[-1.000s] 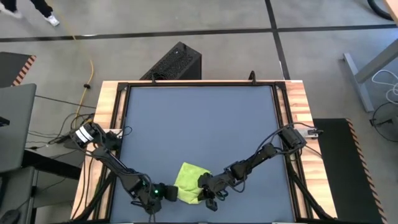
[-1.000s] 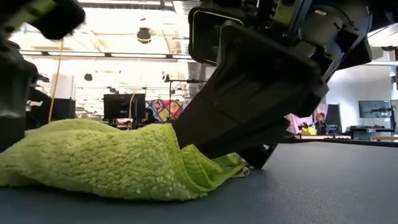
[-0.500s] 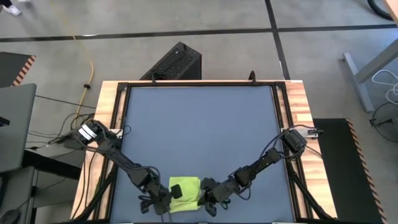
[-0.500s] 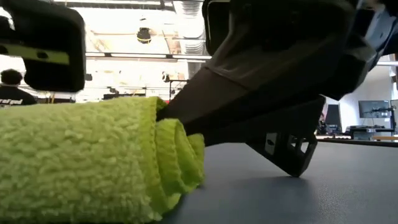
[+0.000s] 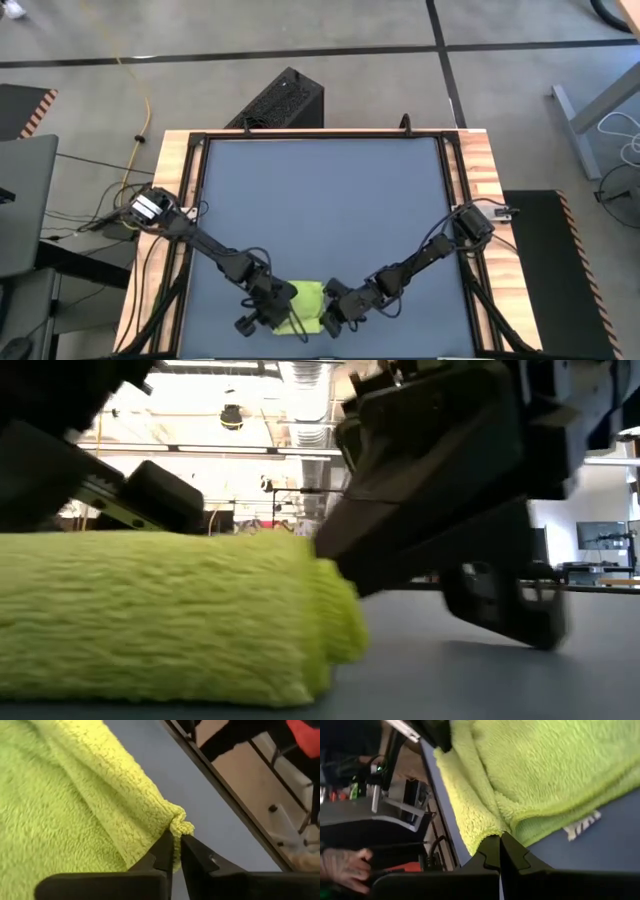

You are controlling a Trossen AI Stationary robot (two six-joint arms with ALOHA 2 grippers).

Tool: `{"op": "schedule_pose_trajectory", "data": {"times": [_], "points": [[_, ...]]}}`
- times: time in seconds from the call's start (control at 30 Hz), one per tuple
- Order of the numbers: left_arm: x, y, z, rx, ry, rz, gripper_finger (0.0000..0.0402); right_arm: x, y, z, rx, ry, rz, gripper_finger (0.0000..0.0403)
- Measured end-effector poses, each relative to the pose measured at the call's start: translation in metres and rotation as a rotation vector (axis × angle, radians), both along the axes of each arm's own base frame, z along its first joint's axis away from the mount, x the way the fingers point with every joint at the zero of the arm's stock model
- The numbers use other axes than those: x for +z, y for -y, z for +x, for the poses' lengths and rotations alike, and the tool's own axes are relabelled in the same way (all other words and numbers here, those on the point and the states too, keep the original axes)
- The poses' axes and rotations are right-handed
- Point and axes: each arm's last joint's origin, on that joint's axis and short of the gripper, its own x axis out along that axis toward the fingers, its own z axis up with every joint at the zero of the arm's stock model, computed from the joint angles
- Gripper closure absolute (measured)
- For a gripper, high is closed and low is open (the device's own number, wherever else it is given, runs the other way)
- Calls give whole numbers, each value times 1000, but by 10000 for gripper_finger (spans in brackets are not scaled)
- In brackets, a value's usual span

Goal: Roll towel
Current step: Roll the green towel

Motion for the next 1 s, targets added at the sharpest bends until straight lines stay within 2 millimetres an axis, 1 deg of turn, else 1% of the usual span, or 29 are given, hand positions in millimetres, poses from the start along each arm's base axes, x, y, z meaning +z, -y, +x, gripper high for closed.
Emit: {"op": "schedule_pose_trajectory", "data": {"times": [0.1,0.23,0.33,0.43,0.6,0.63,0.7,0.77,0.83,0.93,1.0], "points": [[2,-4,2,27,-10,-13,361,-4,4,-1,-50,-69,26,390],[7,-4,1,45,-35,-40,317,-4,10,2,-94,-95,60,390],[16,-6,-2,48,-44,-54,289,-6,14,3,-132,-123,77,390],[33,-9,-7,57,-9,-49,274,-7,18,4,-156,-142,82,390],[74,-15,-19,142,176,13,274,-7,23,7,-179,-150,91,390],[82,-13,-21,161,228,21,274,-7,24,7,-183,-151,92,390],[89,-6,-24,196,327,44,275,-7,25,8,-191,-153,92,390],[89,5,-22,246,418,71,276,-7,26,8,-210,-158,97,390],[80,17,-15,297,488,74,276,-8,26,7,-232,-160,95,390],[58,29,-5,344,501,64,276,-8,27,7,-254,-159,93,390],[45,31,0,370,472,49,278,-8,27,7,-261,-156,90,390]]}}
